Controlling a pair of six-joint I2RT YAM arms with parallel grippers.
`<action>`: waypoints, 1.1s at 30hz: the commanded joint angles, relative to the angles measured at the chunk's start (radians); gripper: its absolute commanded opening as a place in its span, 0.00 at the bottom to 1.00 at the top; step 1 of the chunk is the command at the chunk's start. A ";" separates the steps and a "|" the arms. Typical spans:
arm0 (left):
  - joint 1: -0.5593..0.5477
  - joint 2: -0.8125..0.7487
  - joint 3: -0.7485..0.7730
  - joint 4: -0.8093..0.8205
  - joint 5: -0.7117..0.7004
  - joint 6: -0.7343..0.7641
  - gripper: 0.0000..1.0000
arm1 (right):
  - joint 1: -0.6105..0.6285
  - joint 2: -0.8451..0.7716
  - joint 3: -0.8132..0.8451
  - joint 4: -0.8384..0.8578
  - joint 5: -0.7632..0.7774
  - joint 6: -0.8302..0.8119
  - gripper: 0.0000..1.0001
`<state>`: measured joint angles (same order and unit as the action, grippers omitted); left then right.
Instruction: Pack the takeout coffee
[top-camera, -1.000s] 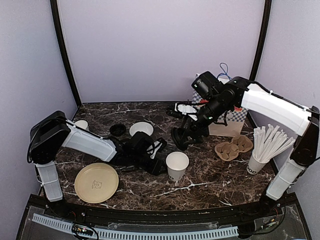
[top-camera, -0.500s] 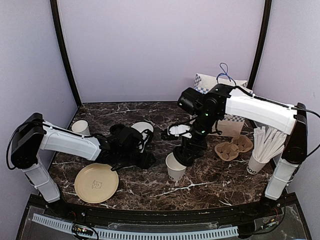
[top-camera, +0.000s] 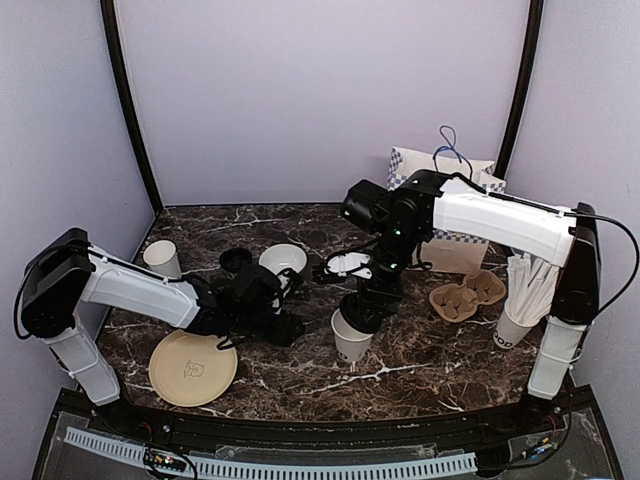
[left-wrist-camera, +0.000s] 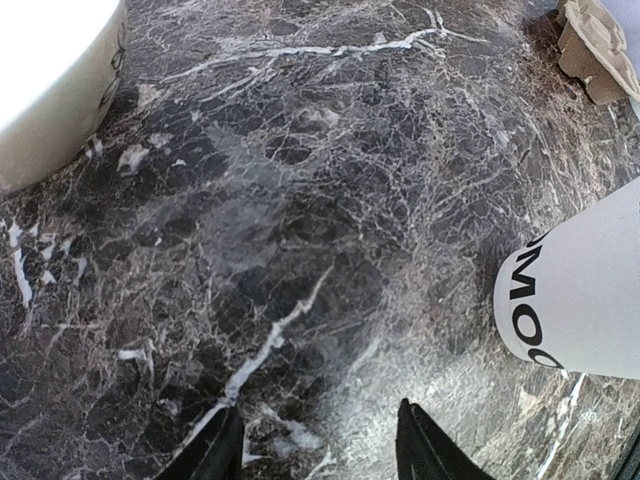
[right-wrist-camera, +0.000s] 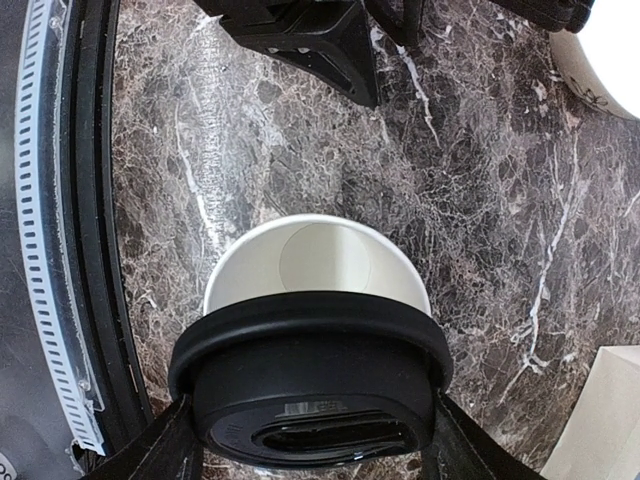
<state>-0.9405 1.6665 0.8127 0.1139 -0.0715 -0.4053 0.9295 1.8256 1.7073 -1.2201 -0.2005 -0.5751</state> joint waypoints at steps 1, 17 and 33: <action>0.003 -0.046 -0.028 0.035 -0.003 -0.013 0.55 | 0.011 0.022 0.037 -0.018 0.009 0.022 0.71; 0.003 -0.029 -0.043 0.062 0.007 -0.003 0.55 | 0.030 0.073 0.061 -0.018 0.020 0.038 0.77; 0.003 -0.064 -0.019 -0.015 -0.017 -0.028 0.56 | 0.037 0.015 0.051 0.005 0.078 0.049 0.99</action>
<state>-0.9405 1.6653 0.7788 0.1585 -0.0700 -0.4099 0.9569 1.9015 1.7557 -1.2331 -0.1711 -0.5404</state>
